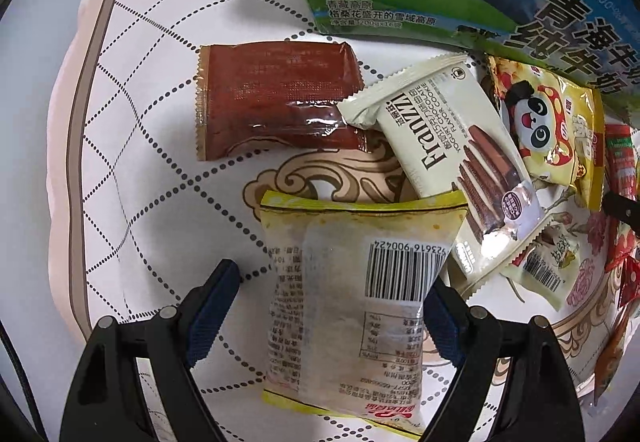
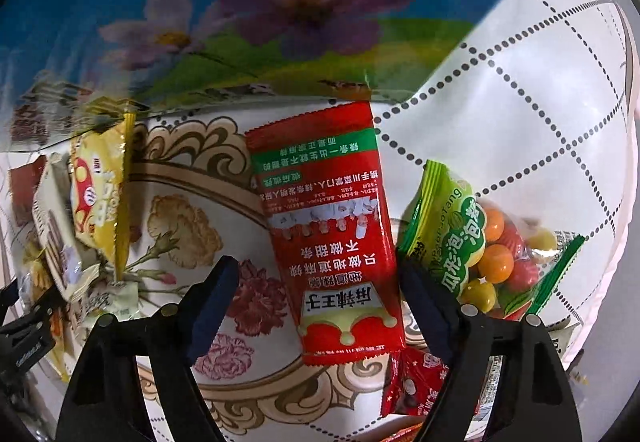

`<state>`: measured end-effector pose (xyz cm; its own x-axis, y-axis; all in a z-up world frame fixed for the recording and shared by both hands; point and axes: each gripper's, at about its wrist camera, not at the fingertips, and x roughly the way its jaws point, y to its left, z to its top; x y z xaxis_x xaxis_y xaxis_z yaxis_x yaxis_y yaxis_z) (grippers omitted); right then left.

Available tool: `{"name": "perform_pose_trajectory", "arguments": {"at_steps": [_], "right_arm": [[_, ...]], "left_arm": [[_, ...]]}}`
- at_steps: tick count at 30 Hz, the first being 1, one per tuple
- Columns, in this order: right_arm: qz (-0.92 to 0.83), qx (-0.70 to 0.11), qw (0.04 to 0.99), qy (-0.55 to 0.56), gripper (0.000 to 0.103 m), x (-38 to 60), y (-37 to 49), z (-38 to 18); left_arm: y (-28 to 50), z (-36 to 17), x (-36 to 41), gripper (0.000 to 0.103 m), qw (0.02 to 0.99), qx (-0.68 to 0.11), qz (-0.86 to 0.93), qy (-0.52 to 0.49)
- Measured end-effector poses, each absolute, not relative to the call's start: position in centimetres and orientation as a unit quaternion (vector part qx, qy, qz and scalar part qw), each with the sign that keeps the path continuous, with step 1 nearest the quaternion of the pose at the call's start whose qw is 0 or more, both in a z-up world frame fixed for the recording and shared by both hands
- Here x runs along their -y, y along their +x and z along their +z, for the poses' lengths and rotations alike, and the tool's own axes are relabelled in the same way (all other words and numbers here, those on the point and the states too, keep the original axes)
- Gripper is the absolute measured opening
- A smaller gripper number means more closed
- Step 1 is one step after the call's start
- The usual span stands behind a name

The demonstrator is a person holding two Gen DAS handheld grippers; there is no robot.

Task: Organize snacks
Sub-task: 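Grasp the clear bread bag with the left tool while the right tool grasps the red candy packet, then lower both packets into the box and open both tools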

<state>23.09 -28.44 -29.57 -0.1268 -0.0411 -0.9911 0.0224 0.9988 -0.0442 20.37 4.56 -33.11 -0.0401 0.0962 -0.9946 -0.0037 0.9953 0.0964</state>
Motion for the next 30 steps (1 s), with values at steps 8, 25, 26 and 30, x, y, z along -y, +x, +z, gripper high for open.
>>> {"name": "perform_pose_trajectory", "arguments": {"at_steps": [8, 25, 26, 30], "right_arm": [[-0.006, -0.750, 0.660, 0.026, 0.053, 28.0, 20.9, -29.6], [0.091, -0.722, 0.678, 0.103, 0.047, 25.1, 13.2, -23.8], [0.099, -0.716, 0.682, 0.112, 0.047, 25.0, 13.1, -22.7], [0.129, -0.689, 0.702, 0.131, 0.047, 24.4, 15.1, -17.8]], "left_arm": [[19.5, -33.1, -6.3, 0.078, 0.698, -0.716, 0.028, 0.002], [11.0, -26.1, -6.4, 0.051, 0.745, -0.666, 0.011, -0.036], [10.8, -25.2, -6.2, 0.051, 0.750, -0.661, 0.005, -0.041], [13.0, -19.9, -4.7, 0.051, 0.774, -0.630, -0.027, -0.055]]}}
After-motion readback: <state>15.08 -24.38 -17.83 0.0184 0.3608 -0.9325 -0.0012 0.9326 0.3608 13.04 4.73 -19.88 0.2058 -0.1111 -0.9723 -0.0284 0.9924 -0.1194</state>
